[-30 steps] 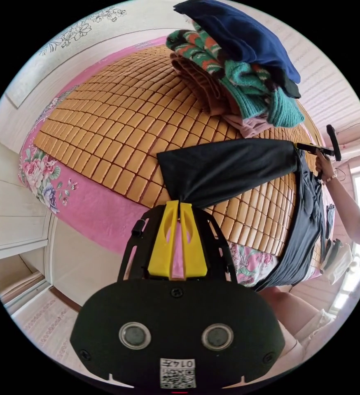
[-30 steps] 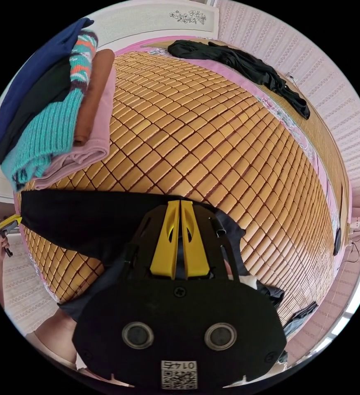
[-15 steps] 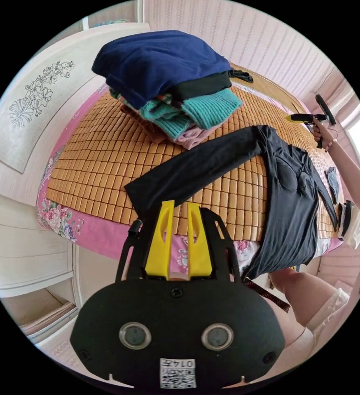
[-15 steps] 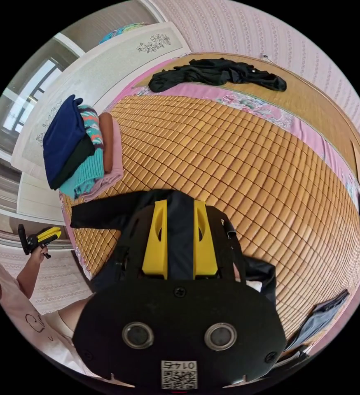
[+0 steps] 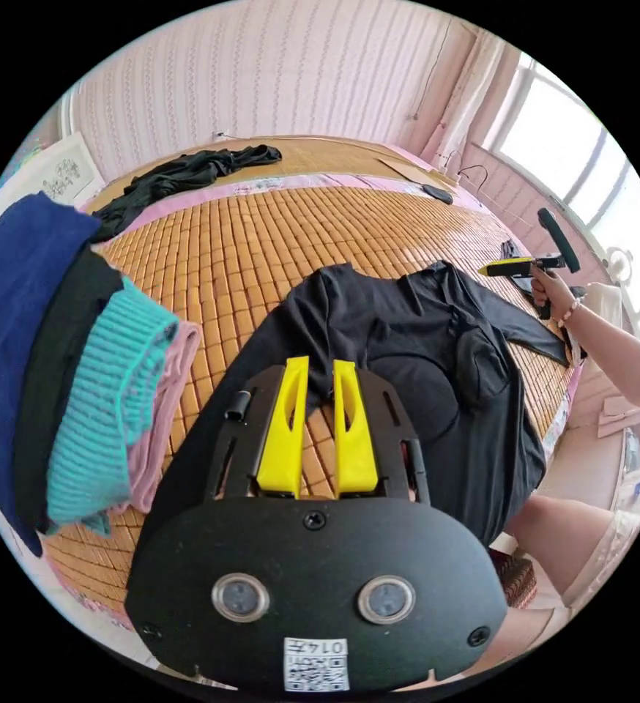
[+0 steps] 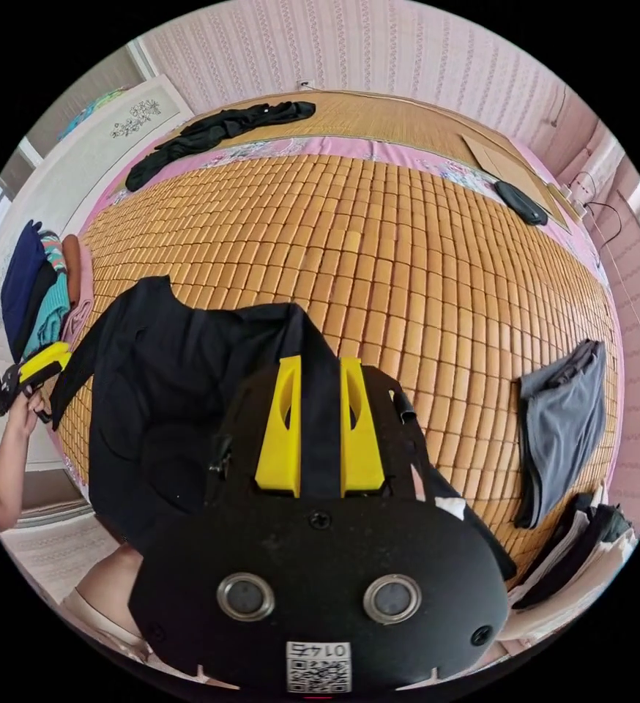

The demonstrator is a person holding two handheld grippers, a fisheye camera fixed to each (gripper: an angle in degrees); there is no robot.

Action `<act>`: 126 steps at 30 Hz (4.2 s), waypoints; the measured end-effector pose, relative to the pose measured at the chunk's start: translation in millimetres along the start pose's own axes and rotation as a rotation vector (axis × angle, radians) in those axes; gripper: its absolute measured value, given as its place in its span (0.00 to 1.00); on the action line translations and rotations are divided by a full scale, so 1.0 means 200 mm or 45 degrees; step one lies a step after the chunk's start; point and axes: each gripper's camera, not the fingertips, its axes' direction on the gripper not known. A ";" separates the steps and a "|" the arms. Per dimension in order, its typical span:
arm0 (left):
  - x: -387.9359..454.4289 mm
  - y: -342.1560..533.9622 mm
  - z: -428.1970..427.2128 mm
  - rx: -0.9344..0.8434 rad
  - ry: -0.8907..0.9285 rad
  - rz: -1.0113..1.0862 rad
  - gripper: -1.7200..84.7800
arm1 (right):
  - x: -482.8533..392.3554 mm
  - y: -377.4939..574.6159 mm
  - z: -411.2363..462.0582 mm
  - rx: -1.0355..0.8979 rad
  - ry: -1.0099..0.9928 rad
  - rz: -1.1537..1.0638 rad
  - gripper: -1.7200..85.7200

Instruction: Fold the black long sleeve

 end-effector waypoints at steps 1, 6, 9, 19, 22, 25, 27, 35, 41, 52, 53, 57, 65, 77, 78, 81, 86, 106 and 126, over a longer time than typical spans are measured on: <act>0.00 -0.07 0.04 0.006 0.000 -0.003 0.10 | -0.03 -0.05 0.01 0.020 -0.035 -0.040 0.12; 0.06 -0.50 0.42 -0.136 -0.038 0.016 0.12 | -0.11 -0.15 0.04 -0.048 0.018 -0.180 0.08; 0.14 -0.58 0.60 -0.276 -0.033 0.063 0.11 | -0.10 -0.14 -0.02 -0.050 0.020 -0.203 0.02; 0.28 -0.61 0.77 -0.285 -0.262 0.238 0.02 | 0.01 -0.05 -0.18 -0.113 0.022 -0.132 0.02; 0.23 -0.60 0.78 -0.264 -0.165 0.124 0.05 | -0.01 0.03 -0.25 -0.124 0.054 -0.161 0.04; 0.16 -0.56 0.72 -0.235 -0.095 -0.029 0.10 | 0.03 0.14 -0.37 -0.113 0.013 -0.151 0.12; 0.12 -0.48 0.56 -0.127 -0.081 -0.113 0.12 | 0.09 0.25 -0.49 -0.060 -0.046 -0.102 0.15; 0.28 0.34 0.01 0.058 -0.093 -0.155 0.11 | 0.36 1.50 -1.18 0.172 -0.133 0.170 0.15; 0.62 1.07 -0.04 0.010 0.000 -0.208 0.09 | 0.18 2.32 -1.24 -0.133 -0.240 0.266 0.15; 1.33 1.63 -0.26 0.448 0.031 -0.035 0.08 | -0.09 3.12 -1.61 0.164 -0.445 0.082 0.15; 1.40 1.69 -0.32 0.458 0.023 -0.012 0.08 | -0.09 3.23 -1.70 0.177 -0.434 0.076 0.15; 1.60 1.85 -0.47 0.590 -0.100 0.091 0.05 | -0.10 3.48 -1.94 0.269 -0.222 0.072 0.15; 1.96 1.84 -0.47 0.676 -0.080 0.242 0.08 | 0.09 3.77 -2.24 0.405 -0.203 0.240 0.17; 2.34 1.21 0.15 0.433 0.102 0.473 0.08 | 0.79 3.73 -2.03 0.501 -0.036 0.782 0.16; 2.39 1.11 0.23 0.431 0.137 0.503 0.05 | 0.85 3.71 -2.01 0.510 -0.026 0.824 0.16; 2.55 0.82 0.46 0.410 0.205 0.585 0.02 | 1.12 3.60 -1.87 0.509 0.028 1.029 0.16; 2.95 0.40 0.89 0.332 0.254 0.872 0.03 | 1.37 3.42 -1.73 0.466 0.232 1.102 0.18; 4.24 -0.33 2.42 -0.091 0.213 1.255 0.14 | 1.76 3.45 -1.69 0.440 0.043 1.209 0.11; 4.15 -0.40 2.37 -0.015 0.356 1.091 0.01 | 1.94 3.54 -1.73 0.716 -0.020 1.215 0.03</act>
